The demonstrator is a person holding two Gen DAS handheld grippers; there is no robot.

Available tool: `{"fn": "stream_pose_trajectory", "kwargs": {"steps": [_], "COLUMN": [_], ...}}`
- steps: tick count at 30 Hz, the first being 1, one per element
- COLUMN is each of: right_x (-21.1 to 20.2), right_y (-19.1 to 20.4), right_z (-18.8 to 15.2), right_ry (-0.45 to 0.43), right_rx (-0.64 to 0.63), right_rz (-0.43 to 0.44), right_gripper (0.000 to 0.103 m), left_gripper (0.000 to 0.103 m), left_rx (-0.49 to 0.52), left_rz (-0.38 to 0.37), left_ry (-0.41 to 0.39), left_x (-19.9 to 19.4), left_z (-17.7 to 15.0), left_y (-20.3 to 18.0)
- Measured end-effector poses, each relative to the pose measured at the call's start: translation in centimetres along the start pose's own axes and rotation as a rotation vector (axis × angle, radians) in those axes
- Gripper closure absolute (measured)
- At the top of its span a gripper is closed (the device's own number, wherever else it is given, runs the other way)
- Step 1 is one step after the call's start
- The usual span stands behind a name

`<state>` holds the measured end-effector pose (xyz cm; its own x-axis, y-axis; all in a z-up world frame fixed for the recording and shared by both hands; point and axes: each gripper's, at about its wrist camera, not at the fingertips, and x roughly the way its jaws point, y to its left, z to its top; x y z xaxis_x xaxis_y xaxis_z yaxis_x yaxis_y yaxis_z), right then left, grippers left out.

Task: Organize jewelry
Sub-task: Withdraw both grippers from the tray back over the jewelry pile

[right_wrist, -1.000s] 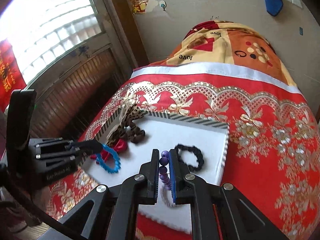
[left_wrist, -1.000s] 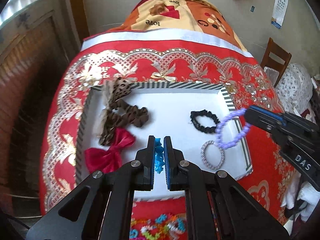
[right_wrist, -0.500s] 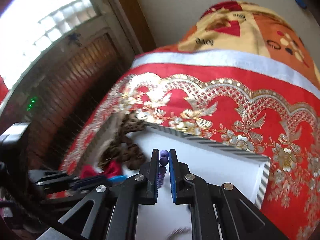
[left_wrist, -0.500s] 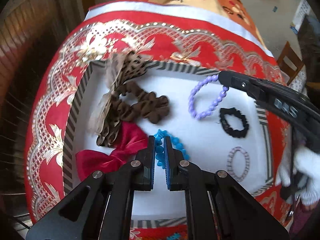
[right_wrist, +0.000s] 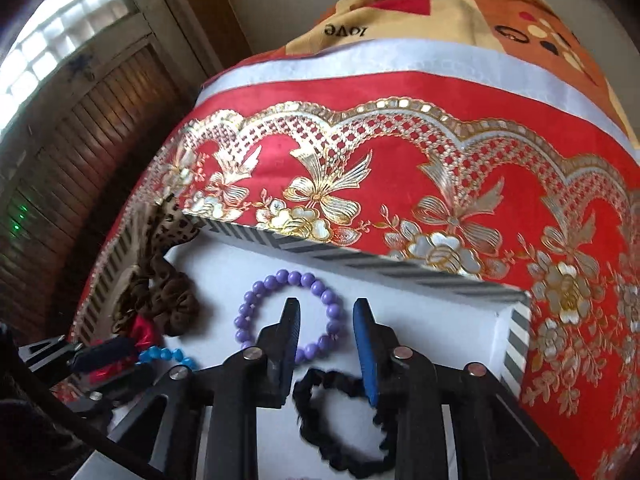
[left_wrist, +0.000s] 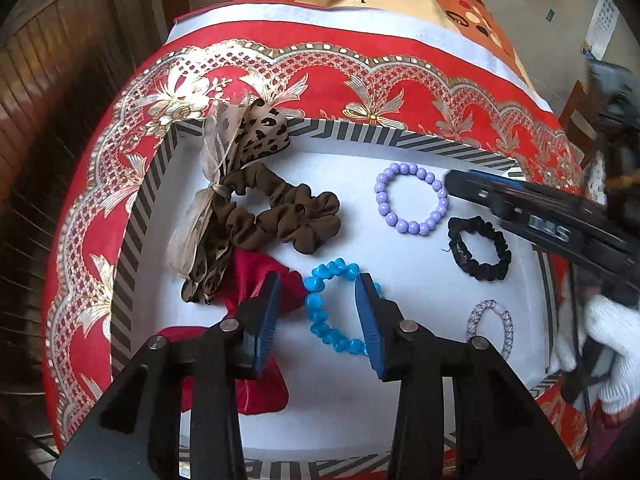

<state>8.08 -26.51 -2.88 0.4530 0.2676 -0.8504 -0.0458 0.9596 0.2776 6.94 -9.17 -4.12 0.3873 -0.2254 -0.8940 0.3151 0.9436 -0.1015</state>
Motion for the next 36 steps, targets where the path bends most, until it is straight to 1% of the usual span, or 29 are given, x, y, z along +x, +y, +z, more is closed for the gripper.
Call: {"fn": "stream_pose_trajectory", "kwargs": {"steps": [4, 8, 11, 13, 16, 17, 20, 23, 24, 25, 27, 32, 36], "right_x": [-2.6, -6.1, -8.8, -10.1, -10.9, -11.2, -12.2, -14.2, -14.9, -15.4, -16.8, -18.9, -19.9], "right_y": [0.4, 1.6, 1.9, 2.0, 2.2, 2.3, 2.6, 2.7, 2.9, 3.1, 3.7, 4.3, 4.4], "right_z": [-1.6, -4.4, -6.5, -7.8, -9.4, -9.9, -10.9, -11.7, -12.0, -12.2, -13.3, -16.1, -19.0], "right_ry": [-0.023, -0.078, -0.128, -0.131, -0.123, -0.12, -0.122, -0.149, -0.15, -0.15, -0.168, -0.168, -0.14], "right_rx": [0.013, 0.001, 0.034, 0.06, 0.086, 0.086, 0.073, 0.073, 0.066, 0.058, 0.04, 0.042, 0.035], "right_rz": [-0.009, -0.088, -0.103, -0.103, -0.086, -0.081, -0.105, -0.081, -0.077, -0.079, -0.083, -0.083, -0.082], "right_gripper": [0.077, 0.077, 0.077, 0.077, 0.077, 0.077, 0.077, 0.077, 0.075, 0.067, 0.058, 0.058, 0.058], "left_gripper": [0.065, 0.065, 0.066, 0.066, 0.066, 0.066, 0.066, 0.065, 0.065, 0.065, 0.066, 0.065, 0.065], "left_rx": [0.001, 0.0, 0.006, 0.019, 0.033, 0.031, 0.019, 0.021, 0.02, 0.016, 0.014, -0.008, -0.032], "left_rz": [0.034, 0.061, 0.081, 0.09, 0.097, 0.1, 0.105, 0.11, 0.112, 0.11, 0.11, 0.12, 0.125], "left_ry": [-0.032, -0.06, -0.078, -0.096, -0.103, -0.106, -0.1, -0.109, -0.109, -0.11, -0.117, -0.112, -0.115], "left_x": [-1.1, -2.6, -3.9, -4.9, -5.8, -6.1, -6.8, -7.8, -8.0, -8.4, -9.0, -10.1, -11.1], "left_z": [-0.7, -1.7, -2.7, -3.6, -4.7, -5.2, -6.4, -7.6, -7.9, -8.5, -9.3, -11.4, -12.9], "left_y": [-0.3, -0.6, -0.9, -1.2, -1.8, -1.9, -2.2, -2.6, -2.6, -2.7, -2.9, -3.1, -2.8]}}
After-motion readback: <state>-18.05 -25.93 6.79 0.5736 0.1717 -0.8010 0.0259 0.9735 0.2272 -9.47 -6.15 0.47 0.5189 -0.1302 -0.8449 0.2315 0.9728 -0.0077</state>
